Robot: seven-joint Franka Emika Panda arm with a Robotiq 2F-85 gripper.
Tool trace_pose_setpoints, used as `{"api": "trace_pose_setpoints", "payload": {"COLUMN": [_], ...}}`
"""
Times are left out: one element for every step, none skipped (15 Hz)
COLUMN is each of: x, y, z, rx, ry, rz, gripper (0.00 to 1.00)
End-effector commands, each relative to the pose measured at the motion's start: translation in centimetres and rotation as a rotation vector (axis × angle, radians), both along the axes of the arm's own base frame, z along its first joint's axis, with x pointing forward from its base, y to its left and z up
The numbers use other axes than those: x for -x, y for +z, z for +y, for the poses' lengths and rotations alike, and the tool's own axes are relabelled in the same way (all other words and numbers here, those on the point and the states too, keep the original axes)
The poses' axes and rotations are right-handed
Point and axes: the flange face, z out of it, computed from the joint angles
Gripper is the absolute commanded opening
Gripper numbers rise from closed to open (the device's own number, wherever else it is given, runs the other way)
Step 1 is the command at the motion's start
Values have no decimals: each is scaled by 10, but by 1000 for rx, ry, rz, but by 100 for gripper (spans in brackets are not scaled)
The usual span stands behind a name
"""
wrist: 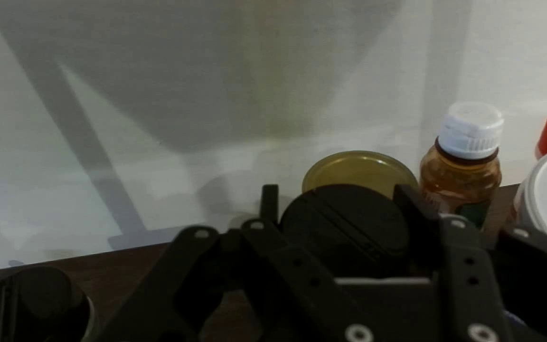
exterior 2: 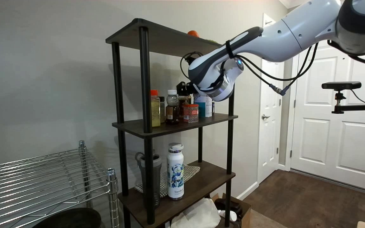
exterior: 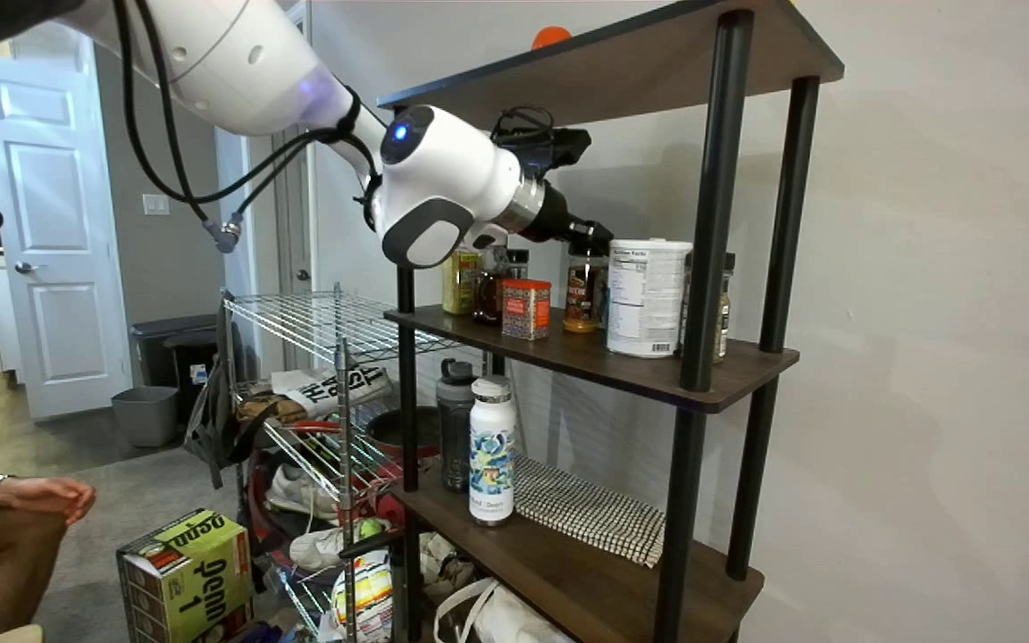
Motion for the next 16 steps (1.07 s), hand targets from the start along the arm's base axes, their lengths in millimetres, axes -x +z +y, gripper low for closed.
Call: {"api": "trace_pose_setpoints", "payload": {"x": [18,20,23,25,28,30,33,36,38,40,42,43,45,46,47,48], "y": [17,21,26,30,35,40,44,48,51,51,47,44,41,40,40,41], "z": [4,4,4,4,5,5,5,5,5,5,4,4,4,4,5,5], "rx": [10,18,25,29,34,39,43,47,47,46,46,47,47,49,50,49], "ry": [-21,-21,-24,-26,-30,-32,-35,-39,-44,-48,-50,-53,-54,-55,-56,-57], "rz": [-15,-21,-27,-33,-42,-49,-55,-61,-65,-62,-54,-47,-41,-38,-37,-38], "gripper": [36,36,36,36,36,36,36,36,36,36,36,36,36,36,36,36]}}
